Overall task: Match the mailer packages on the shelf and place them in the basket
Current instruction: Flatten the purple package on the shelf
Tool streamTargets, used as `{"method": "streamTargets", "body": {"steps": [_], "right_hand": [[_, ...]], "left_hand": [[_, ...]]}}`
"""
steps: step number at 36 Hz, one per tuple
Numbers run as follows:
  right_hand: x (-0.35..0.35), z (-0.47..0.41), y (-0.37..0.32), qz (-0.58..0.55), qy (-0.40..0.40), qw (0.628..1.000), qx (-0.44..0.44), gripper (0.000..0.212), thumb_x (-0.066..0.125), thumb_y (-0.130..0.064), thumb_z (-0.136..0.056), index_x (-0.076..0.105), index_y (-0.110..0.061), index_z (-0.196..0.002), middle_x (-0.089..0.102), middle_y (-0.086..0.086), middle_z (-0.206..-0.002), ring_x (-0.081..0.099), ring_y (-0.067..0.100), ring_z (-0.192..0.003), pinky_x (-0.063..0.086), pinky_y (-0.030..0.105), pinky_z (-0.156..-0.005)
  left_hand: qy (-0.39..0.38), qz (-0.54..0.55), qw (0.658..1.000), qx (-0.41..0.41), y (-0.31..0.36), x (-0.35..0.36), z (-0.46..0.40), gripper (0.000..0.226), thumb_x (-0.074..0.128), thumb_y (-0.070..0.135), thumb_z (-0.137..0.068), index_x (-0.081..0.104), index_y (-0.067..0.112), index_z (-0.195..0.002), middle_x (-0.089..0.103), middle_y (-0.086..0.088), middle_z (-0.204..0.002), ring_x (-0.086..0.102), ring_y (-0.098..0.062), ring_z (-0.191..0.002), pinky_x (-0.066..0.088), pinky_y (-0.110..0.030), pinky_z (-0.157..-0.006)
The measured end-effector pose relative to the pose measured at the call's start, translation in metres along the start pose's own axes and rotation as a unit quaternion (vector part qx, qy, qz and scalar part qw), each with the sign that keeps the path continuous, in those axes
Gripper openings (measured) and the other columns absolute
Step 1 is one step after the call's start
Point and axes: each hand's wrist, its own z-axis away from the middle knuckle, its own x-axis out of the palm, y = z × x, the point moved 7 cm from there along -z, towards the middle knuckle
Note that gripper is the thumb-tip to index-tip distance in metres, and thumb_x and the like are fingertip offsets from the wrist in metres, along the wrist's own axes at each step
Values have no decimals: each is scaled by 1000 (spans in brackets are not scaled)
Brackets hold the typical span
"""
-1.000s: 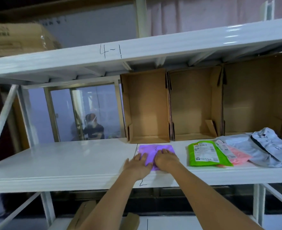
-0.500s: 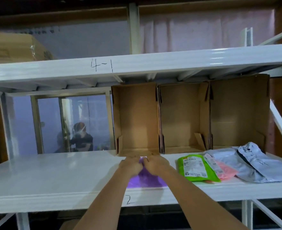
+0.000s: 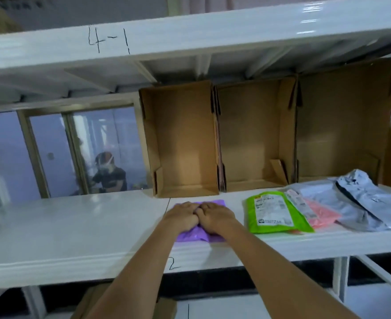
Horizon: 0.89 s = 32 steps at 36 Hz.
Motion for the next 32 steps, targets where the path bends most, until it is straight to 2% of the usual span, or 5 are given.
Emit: {"method": "streamTargets", "body": {"steps": [4,10,14,18,32], "right_hand": [[4,3,5,19,-11,999,49,66,10,-48,-101,30,-9,-151,24,7,-159,24,20,-146,22,34,-116],[6,9,11,52,-29,990,125,78,4,-58,-97,12,-5,-154,9,11,-162,9,21,-150,11,36,-121],[8,9,8,59,-23,987,144,76,8,-54,-99,10,-1,-153,7,14,-162,6,23,-150,10,36,-121],[10,12,6,45,-17,990,130,72,11,-50,-99,10,-2,-154,6,13,-162,4,24,-150,7,37,-121],[6,52,-2,67,-50,996,25,71,12,-52,-99,3,-10,-155,0,13,-162,-1,27,-150,5,39,-122]], "left_hand": [[-8,-9,999,-48,-7,5,6,55,36,33,-95,28,29,-150,27,-3,-157,28,-23,-142,22,-33,-117],[12,6,994,-107,-12,6,10,58,29,50,-94,33,24,-145,37,-10,-149,37,-28,-136,30,-38,-111],[10,17,992,-123,-7,1,15,51,28,38,-99,36,13,-143,36,-11,-149,34,-28,-137,29,-38,-112],[27,2,991,-129,-4,-3,13,47,25,29,-102,39,6,-141,37,-13,-148,35,-27,-137,29,-37,-112],[53,53,987,-143,-15,0,16,47,22,28,-98,39,14,-140,40,-14,-146,41,-29,-133,33,-38,-108]]}}
